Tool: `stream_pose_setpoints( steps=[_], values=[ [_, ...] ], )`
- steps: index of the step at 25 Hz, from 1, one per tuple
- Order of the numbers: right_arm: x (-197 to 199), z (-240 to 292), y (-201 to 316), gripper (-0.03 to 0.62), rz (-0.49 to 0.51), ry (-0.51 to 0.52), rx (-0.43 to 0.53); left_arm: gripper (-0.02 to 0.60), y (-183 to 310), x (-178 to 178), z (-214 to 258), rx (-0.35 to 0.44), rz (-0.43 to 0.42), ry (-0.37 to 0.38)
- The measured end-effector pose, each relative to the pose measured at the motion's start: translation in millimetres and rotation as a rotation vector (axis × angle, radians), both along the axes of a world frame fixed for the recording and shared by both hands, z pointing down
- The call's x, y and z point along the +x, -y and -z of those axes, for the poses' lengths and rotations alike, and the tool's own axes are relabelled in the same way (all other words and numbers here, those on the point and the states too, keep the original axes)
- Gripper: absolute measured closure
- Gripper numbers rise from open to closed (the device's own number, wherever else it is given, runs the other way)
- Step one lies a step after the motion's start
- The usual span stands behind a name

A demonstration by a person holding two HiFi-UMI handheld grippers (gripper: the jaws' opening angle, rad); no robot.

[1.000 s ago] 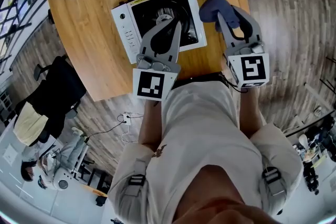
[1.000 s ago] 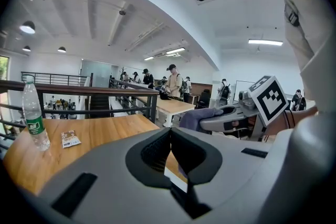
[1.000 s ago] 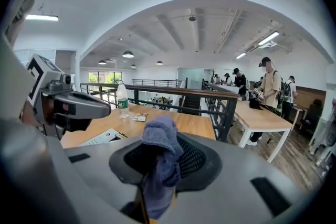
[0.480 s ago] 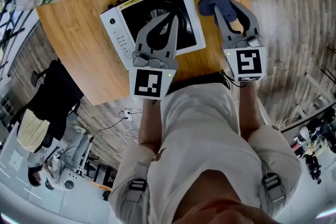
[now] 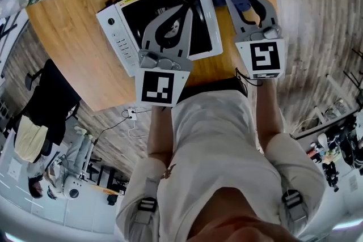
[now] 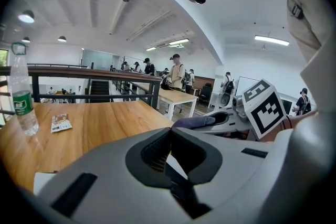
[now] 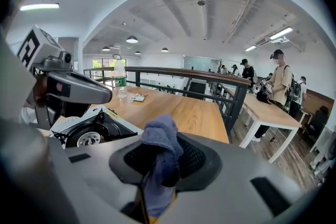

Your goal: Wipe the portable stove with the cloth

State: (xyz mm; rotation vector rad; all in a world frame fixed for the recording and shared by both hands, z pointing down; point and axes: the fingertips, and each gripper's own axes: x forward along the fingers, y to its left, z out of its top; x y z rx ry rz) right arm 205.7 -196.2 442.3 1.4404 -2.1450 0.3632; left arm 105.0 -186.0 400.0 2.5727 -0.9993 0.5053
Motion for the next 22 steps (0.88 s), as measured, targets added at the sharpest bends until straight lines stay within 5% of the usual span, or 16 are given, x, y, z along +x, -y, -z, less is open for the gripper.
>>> stream_pose_setpoints(
  steps=[22],
  values=[
    [-49, -52, 41, 0.477, 0.164, -0.005, -0.037, 0.561, 9, -2, -25, -0.033, 0.021, 0.023]
  ],
)
